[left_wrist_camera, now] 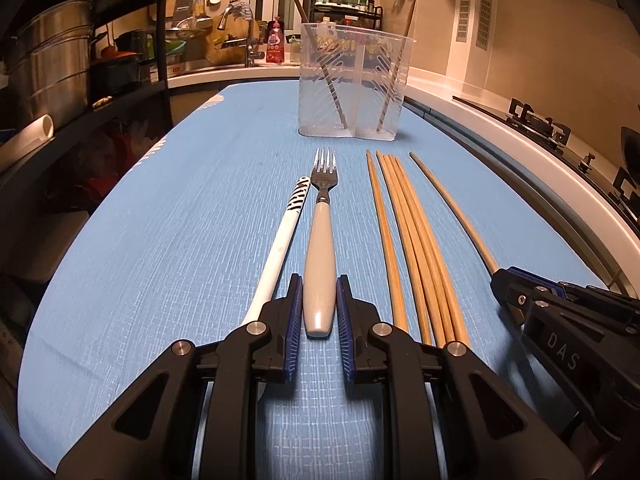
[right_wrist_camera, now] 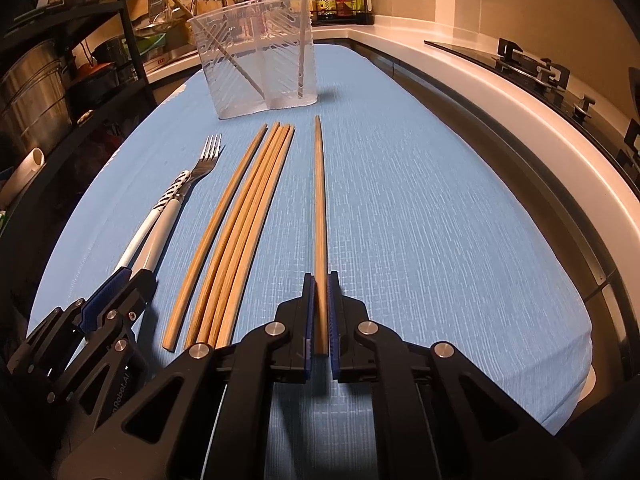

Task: Organize utensils
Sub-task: 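Grasp the white spoon by its handle with the left tool and lift it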

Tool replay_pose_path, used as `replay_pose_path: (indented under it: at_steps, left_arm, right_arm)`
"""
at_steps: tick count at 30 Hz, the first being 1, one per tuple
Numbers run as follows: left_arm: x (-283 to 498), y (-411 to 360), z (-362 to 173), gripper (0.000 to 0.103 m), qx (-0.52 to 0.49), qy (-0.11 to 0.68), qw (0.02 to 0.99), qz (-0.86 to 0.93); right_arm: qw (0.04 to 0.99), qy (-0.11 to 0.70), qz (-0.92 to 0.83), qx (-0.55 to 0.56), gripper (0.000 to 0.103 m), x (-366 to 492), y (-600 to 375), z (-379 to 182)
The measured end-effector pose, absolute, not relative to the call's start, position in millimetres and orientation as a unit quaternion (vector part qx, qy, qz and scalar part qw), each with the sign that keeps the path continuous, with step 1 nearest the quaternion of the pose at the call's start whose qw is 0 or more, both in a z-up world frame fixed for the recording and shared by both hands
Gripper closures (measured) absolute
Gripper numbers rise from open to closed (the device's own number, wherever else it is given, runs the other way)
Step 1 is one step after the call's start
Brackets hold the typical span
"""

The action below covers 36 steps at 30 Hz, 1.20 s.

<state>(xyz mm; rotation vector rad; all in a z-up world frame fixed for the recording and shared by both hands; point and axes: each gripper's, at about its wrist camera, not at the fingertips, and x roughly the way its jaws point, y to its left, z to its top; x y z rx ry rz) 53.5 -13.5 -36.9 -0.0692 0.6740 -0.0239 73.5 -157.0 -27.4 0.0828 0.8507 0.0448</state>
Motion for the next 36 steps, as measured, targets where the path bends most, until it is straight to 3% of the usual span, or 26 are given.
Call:
replay_pose_path:
  at_steps: [36]
  left_arm:
    - [55.3,-13.9,-36.8,0.086,-0.028,0.328,0.944,-0.011]
  right_arm:
    - [0.914,0.406,0.012,0.023,0.097,69.8,-153.8,-27.2]
